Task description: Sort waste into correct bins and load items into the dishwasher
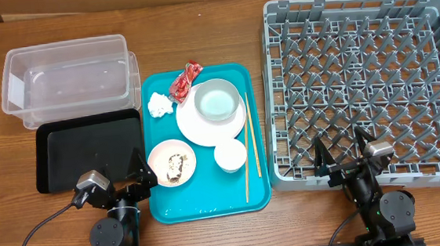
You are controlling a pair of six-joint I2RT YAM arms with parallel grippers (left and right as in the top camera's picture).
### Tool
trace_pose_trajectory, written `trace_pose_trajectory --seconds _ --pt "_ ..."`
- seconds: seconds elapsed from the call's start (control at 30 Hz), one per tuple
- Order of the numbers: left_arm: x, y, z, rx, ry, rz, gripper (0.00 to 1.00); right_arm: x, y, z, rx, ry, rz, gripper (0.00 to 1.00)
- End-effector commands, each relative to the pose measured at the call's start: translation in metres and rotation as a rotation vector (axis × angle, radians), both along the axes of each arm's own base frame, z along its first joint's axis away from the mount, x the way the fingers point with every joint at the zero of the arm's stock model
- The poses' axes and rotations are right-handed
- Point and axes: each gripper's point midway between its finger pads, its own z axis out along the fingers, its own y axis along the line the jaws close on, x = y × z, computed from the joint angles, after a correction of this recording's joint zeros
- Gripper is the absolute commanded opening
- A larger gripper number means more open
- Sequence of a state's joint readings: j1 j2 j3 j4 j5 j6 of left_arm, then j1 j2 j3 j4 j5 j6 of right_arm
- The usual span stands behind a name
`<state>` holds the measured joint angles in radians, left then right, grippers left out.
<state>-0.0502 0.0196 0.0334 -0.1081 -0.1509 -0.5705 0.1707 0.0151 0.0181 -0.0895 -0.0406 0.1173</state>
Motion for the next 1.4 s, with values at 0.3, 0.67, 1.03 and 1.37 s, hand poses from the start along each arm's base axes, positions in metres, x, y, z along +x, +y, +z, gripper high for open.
trace_pose_trajectory --seconds 0.3,0.67,1.03,1.37 --pt "0.0 0.002 -0.003 0.118 0.017 0.0 1.0 0.001 -0.002 -0.001 -0.001 -0.007 -0.008 1.0" --pt "0.0 0.002 -0.003 0.118 0.017 0.0 1.0 0.001 -0.002 -0.001 -0.001 -0.007 -0.008 1.0" --pt "0.0 0.002 -0.003 0.118 0.017 0.0 1.0 0.001 -0.002 -0.001 -0.001 -0.007 -0.009 1.0" --pt "0.001 -0.011 -0.002 -0.017 -0.002 -0.062 1.0 0.001 -0.003 -0.001 -0.002 -0.007 -0.014 1.0"
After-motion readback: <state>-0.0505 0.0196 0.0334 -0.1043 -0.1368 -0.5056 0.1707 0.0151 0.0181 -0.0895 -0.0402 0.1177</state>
